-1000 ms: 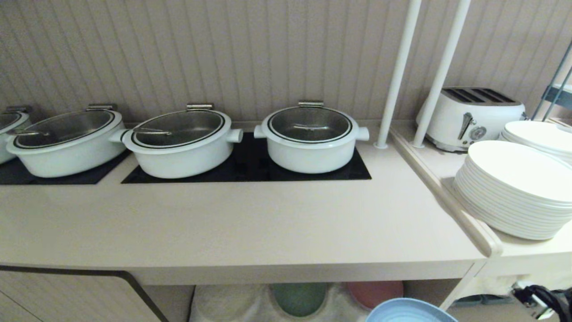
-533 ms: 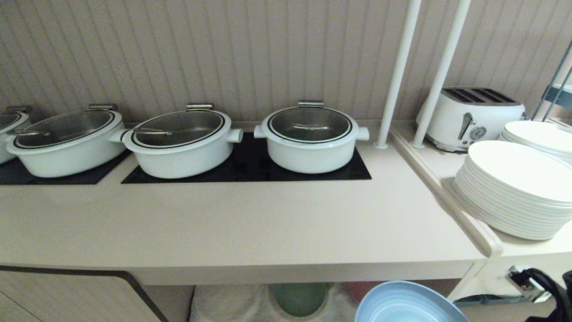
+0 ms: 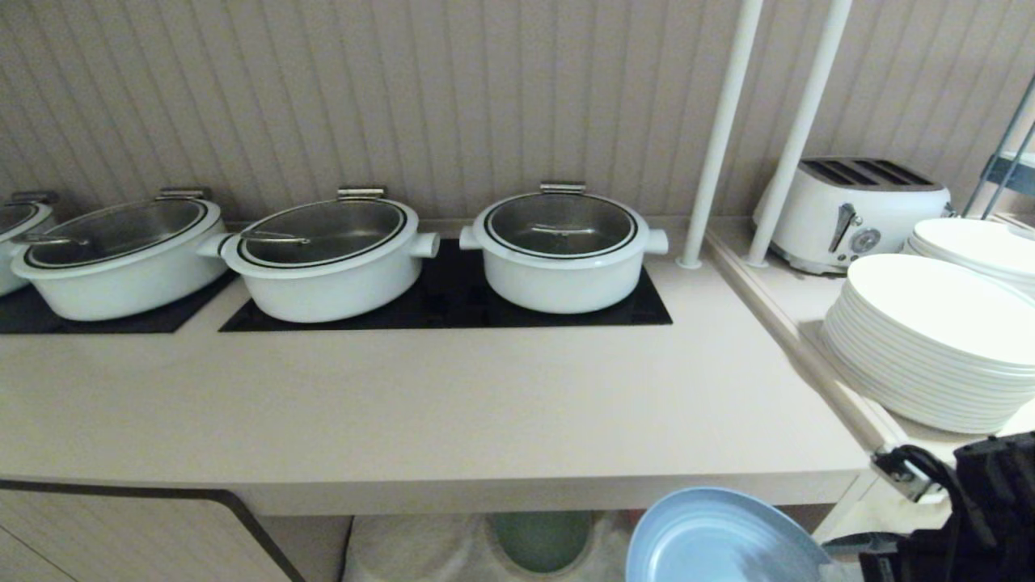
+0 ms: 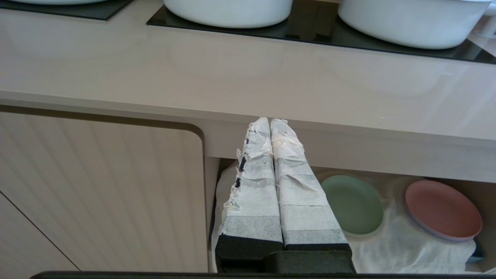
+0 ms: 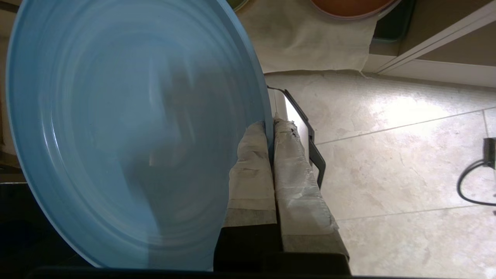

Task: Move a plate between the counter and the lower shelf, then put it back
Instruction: Put the plate

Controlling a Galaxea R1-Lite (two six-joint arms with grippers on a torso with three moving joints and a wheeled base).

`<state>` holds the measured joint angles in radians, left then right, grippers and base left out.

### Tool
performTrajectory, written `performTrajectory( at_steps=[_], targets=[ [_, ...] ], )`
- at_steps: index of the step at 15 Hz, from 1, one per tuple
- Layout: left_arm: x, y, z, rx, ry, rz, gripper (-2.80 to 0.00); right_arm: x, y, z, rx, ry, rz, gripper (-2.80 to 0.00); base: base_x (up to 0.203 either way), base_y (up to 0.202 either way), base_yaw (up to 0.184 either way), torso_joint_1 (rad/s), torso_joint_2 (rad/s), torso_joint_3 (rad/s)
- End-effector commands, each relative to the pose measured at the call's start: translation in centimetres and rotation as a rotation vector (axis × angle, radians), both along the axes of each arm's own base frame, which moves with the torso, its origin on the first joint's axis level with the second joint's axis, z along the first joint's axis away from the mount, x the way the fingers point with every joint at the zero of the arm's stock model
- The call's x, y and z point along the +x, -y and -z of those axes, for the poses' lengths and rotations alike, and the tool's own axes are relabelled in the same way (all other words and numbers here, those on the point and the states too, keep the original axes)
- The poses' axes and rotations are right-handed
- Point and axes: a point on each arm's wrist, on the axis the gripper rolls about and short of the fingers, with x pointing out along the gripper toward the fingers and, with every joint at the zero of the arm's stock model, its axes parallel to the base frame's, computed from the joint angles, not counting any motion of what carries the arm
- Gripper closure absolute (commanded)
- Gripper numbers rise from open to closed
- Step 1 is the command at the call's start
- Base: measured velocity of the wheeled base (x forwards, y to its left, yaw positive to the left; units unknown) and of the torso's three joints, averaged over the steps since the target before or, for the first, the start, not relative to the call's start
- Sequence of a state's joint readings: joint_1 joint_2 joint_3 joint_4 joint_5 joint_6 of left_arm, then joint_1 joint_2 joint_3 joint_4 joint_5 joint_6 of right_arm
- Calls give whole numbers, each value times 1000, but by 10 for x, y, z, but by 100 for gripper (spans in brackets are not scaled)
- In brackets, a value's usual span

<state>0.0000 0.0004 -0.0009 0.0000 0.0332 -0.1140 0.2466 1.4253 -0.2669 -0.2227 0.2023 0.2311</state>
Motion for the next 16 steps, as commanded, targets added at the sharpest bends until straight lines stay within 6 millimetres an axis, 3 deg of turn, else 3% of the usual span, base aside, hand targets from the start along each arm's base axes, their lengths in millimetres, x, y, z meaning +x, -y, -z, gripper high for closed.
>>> performTrajectory(
  at_steps=[1,8,16],
  targets=[
    [0,0,0,-1,0,-1,0,16,-4,-9,-7,-23,-5,0,0,0,0,0,0,0],
    [0,0,0,-1,1,-1,0,58,-15,-32,-4,-30,-10,0,0,0,0,0,0,0],
    [0,0,0,-1,0,-1,0,126,-35,-43,75,-57,-64,0,0,0,0,0,0,0]
  ],
)
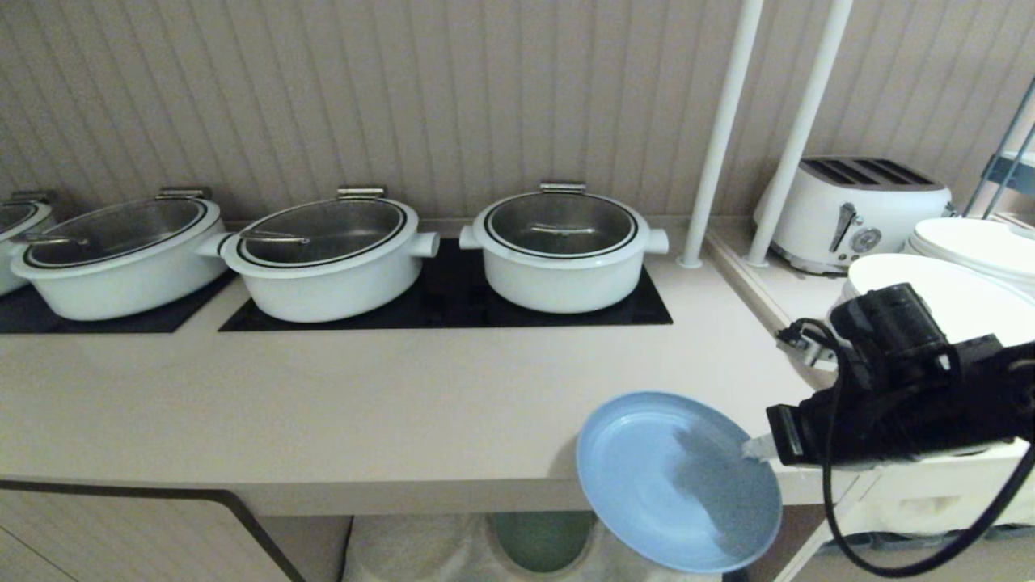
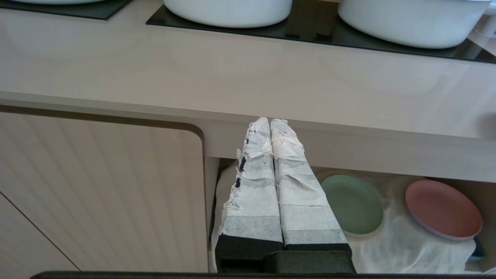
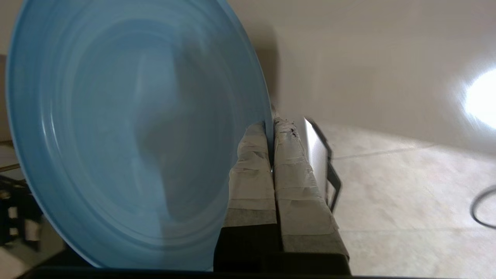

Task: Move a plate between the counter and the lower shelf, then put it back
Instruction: Put the plate

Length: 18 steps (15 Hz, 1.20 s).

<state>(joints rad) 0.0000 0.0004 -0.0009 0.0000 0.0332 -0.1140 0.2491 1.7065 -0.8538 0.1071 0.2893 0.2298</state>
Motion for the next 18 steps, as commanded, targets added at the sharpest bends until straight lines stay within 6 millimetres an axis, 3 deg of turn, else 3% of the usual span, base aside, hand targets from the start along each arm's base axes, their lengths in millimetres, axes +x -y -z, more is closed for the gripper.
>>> performTrajectory(
  at_steps=[1,7,12,18],
  targets=[
    [0,0,0,-1,0,-1,0,24,-8,4,32,-20,-23,0,0,0,0,0,0,0],
    [0,0,0,-1,1,-1,0,64,-31,2,43,-51,-71,0,0,0,0,0,0,0],
    [0,0,0,-1,0,-1,0,82,-58,8,35,-70,-129,0,0,0,0,0,0,0],
    [0,0,0,-1,0,-1,0,102,-73,18,29,-83,-148,0,0,0,0,0,0,0]
  ],
)
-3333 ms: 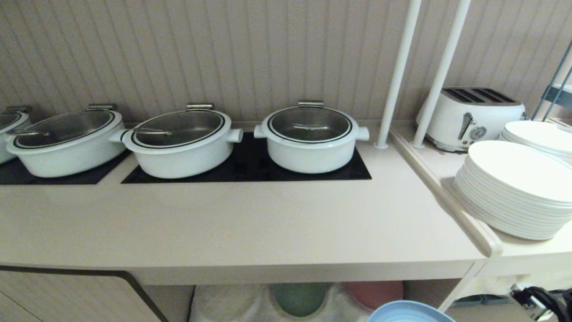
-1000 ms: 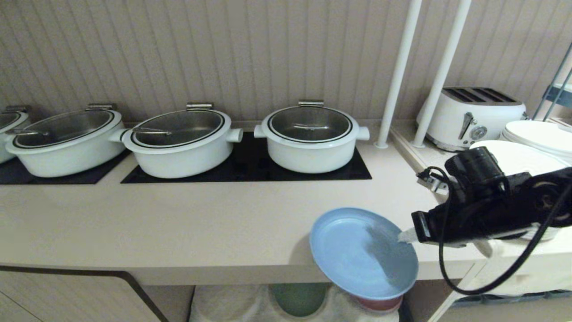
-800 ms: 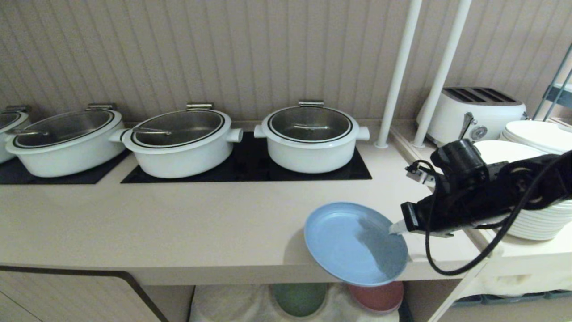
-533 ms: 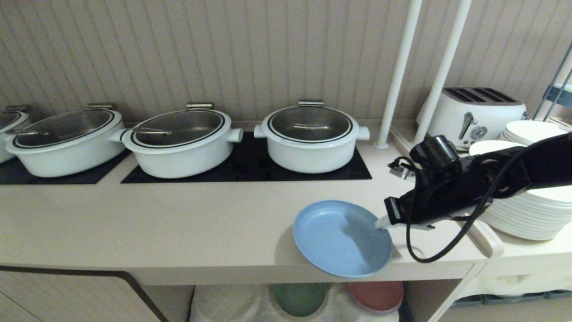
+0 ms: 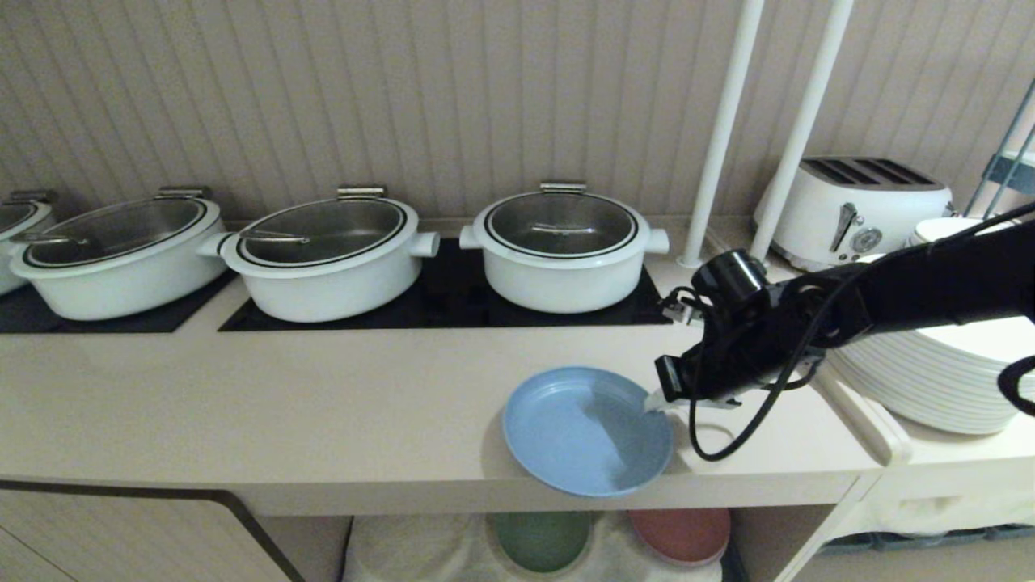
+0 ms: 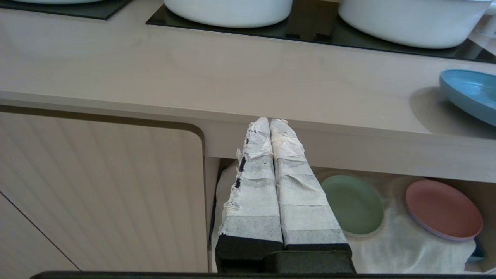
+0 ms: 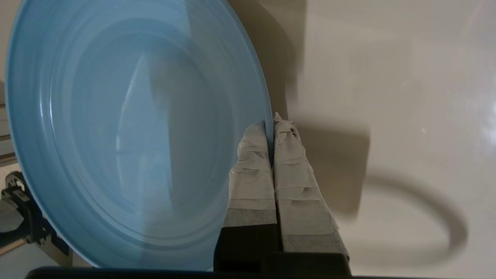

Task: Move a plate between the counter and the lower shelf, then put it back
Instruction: Put the plate

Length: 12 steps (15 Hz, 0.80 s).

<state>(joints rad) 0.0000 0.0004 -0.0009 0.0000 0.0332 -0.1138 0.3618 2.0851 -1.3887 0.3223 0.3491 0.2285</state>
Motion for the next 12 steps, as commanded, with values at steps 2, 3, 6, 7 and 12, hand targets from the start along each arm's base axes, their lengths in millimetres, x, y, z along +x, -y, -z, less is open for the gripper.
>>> performTrajectory(
  at_steps=[2,3,6,7,12],
  targets=[
    [0,0,0,-1,0,-1,0,14,-6,6,-3,-14,-2,0,0,0,0,0,0,0],
    [0,0,0,-1,1,-1,0,17,-7,7,-3,-15,-2,0,0,0,0,0,0,0],
    [0,0,0,-1,1,-1,0,25,-11,8,1,-4,-3,0,0,0,0,0,0,0],
    [0,0,0,-1,0,-1,0,27,-12,8,1,-5,-3,0,0,0,0,0,0,0],
    [0,0,0,-1,0,-1,0,32,-14,7,1,-5,-3,0,0,0,0,0,0,0]
  ],
)
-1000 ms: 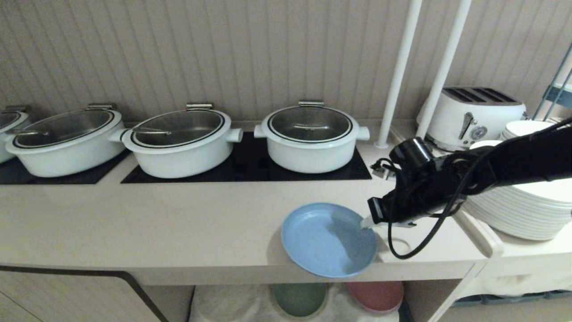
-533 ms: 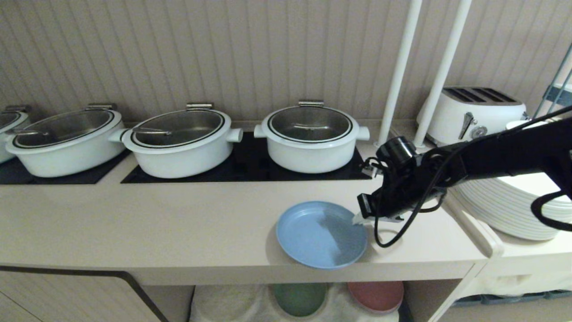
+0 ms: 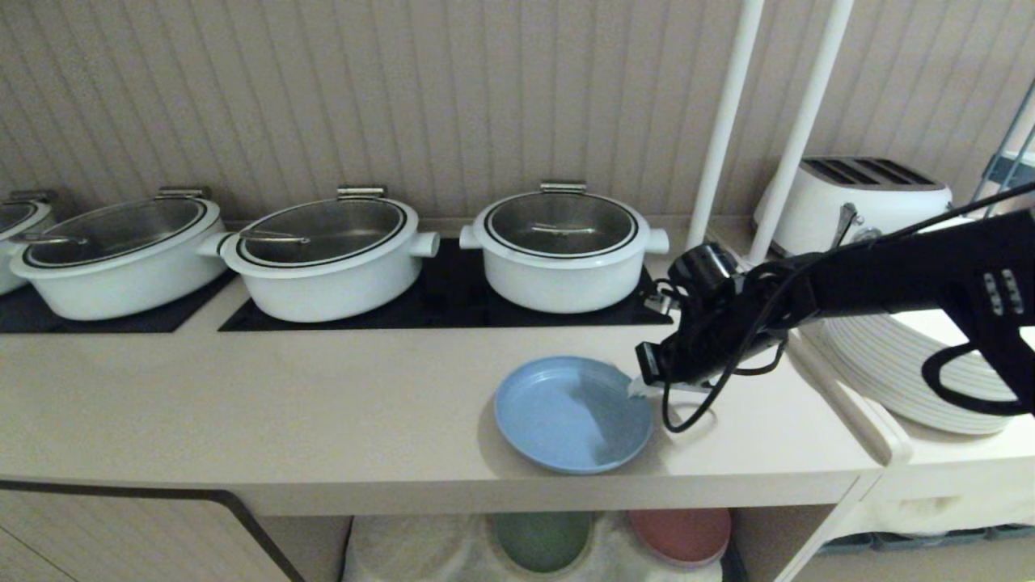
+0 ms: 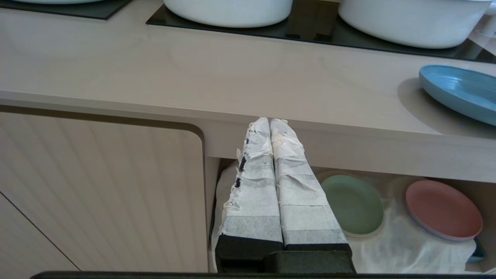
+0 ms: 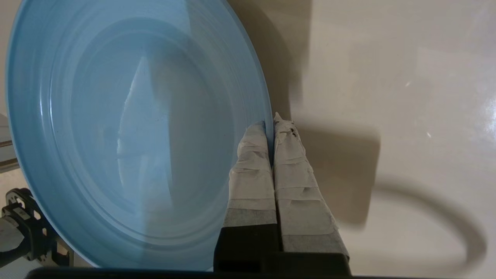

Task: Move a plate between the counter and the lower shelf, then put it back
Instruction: Put the plate

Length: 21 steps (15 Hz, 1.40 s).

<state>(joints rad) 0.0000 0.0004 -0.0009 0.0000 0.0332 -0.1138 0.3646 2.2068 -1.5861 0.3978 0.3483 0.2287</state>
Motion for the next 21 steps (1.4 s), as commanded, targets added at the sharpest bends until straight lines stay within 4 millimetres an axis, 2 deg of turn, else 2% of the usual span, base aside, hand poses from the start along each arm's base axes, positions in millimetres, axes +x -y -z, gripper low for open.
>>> performTrajectory(
  at_steps=[1,9,18,21],
  targets=[
    [0,0,0,-1,0,-1,0,1,-1,2,0,-5,0,0,0,0,0,0,0,0],
    [0,0,0,-1,1,-1,0,4,-1,8,-5,-16,0,0,0,0,0,0,0,0],
    [0,0,0,-1,1,-1,0,11,-1,1,4,12,8,0,0,0,0,0,0,0],
    [0,0,0,-1,1,-1,0,14,-1,-8,17,14,30,0,0,0,0,0,0,0]
  ],
)
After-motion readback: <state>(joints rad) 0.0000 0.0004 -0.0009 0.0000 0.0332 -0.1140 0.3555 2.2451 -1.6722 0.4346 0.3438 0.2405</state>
